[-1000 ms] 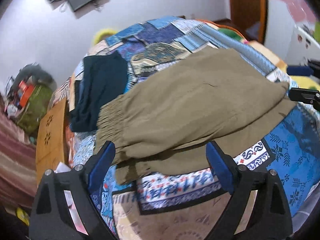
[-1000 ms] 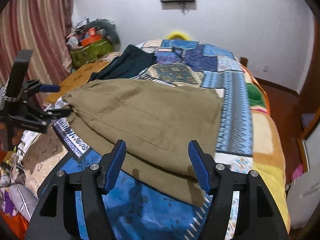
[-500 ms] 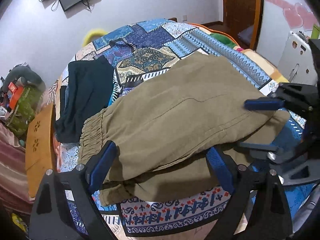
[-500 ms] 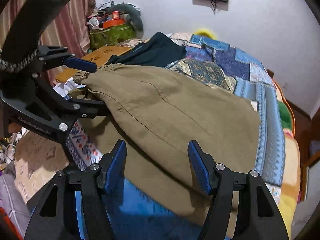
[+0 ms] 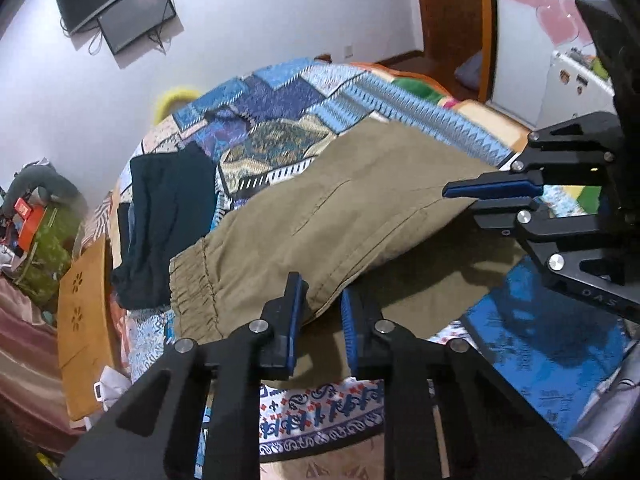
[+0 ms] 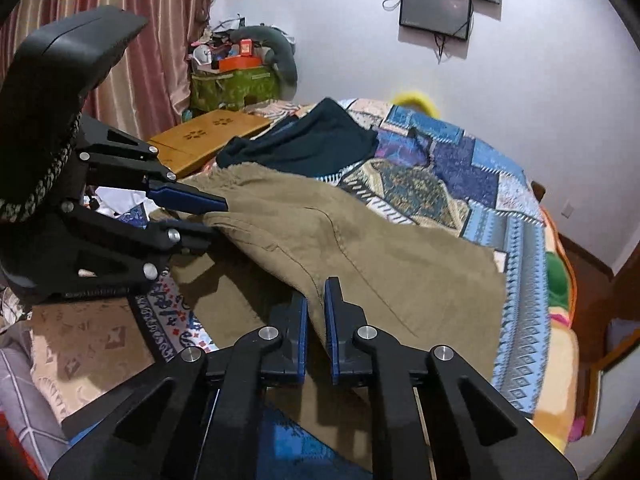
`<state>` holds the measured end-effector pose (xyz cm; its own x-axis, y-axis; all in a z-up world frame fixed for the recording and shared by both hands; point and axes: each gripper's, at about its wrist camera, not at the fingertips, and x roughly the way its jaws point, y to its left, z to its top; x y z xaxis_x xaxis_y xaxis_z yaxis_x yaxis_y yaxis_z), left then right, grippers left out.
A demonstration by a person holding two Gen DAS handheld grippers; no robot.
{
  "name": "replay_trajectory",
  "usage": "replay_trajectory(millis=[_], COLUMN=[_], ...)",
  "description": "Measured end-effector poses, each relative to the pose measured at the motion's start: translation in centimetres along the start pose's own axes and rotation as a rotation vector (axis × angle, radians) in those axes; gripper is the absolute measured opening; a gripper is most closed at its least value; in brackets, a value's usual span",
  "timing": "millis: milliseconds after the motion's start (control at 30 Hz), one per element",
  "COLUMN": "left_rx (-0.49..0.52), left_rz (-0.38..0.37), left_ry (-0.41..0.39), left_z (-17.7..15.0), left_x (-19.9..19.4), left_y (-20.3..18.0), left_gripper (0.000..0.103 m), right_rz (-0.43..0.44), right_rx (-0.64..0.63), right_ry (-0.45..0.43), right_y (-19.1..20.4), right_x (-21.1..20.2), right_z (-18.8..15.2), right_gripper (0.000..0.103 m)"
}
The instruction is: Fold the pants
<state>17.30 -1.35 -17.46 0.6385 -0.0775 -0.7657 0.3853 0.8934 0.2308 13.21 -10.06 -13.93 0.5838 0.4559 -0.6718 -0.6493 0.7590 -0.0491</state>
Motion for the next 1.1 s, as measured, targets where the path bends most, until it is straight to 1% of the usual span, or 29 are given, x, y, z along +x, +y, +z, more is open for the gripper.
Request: replay_trajectory(millis=[133, 333, 433, 467, 533, 600, 633, 667, 800, 900, 967, 1033, 1100], left_rx=[-0.013, -0.069, -0.100, -0.113, -0.145, -0.180, -0.197, -0.213, -0.269, -0.325, -0.366, -0.405, -0.432], left_rz=[-0.028, -0.083, -0.097, -0.099, -0.099, -0.106, -0.109, -0.108, -0.095, -0.097, -0.099, -0.078, -0.064], left_ry=[0.001, 0.046, 0.065, 0.069, 0.081, 0.083, 0.082, 0.080, 0.061, 0.032, 0.011, -0.001, 0.009], left_z=[-0.5, -2.2, -3.0, -3.3, -3.6, -4.1, -4.3, -4.4, -5.0, -5.1, -5.0, -4.8, -4.6], left_x=[-0.6, 0.2, 0.5, 0.5, 0.3, -0.1, -0.4, -0.6, -2.0, -3.1, -3.5, -3.6, -3.0], left_y=[-0.3, -0.4, -0.4, -0.3, 0.0, 0.6, 0.9, 1.3, 2.9, 4.7, 6.1, 7.5, 8.7], left_gripper=[0.019, 0.019, 0.020, 0.022, 0.028, 0.038, 0.049, 0.055, 0.057, 0.065, 0.077, 0.080, 0.080], right_rz=[0.002, 0.037, 0.055, 0.058, 0.049, 0.048, 0.055, 0.063, 0.087, 0.074, 0.077, 0.074, 0.062], right_rx=[-0.005, 0.044, 0.066, 0.071, 0.076, 0.080, 0.086, 0.098, 0.143, 0.157, 0.182, 0.218, 0.245], right_ry=[0.002, 0.047, 0.068, 0.071, 0.070, 0.069, 0.069, 0.068, 0.059, 0.050, 0.036, 0.023, 0.009], right_y=[0.2, 0.5, 0.8, 0.7, 0.9, 1.0, 1.0, 0.9, 0.4, 0.1, -0.3, -1.1, -1.9], right_x=[-0.6, 0.5, 1.0, 1.1, 0.9, 0.5, 0.3, 0.0, -1.2, -2.0, -2.5, -2.8, -2.9], right_z=[-0.3, -2.0, -2.6, -2.7, -3.0, -3.1, -3.2, -3.3, -3.3, -3.1, -3.1, -2.8, -2.4], right_gripper=[0.007, 0.007, 0.009, 0.012, 0.012, 0.013, 0.014, 0.016, 0.021, 0.025, 0.026, 0.027, 0.031])
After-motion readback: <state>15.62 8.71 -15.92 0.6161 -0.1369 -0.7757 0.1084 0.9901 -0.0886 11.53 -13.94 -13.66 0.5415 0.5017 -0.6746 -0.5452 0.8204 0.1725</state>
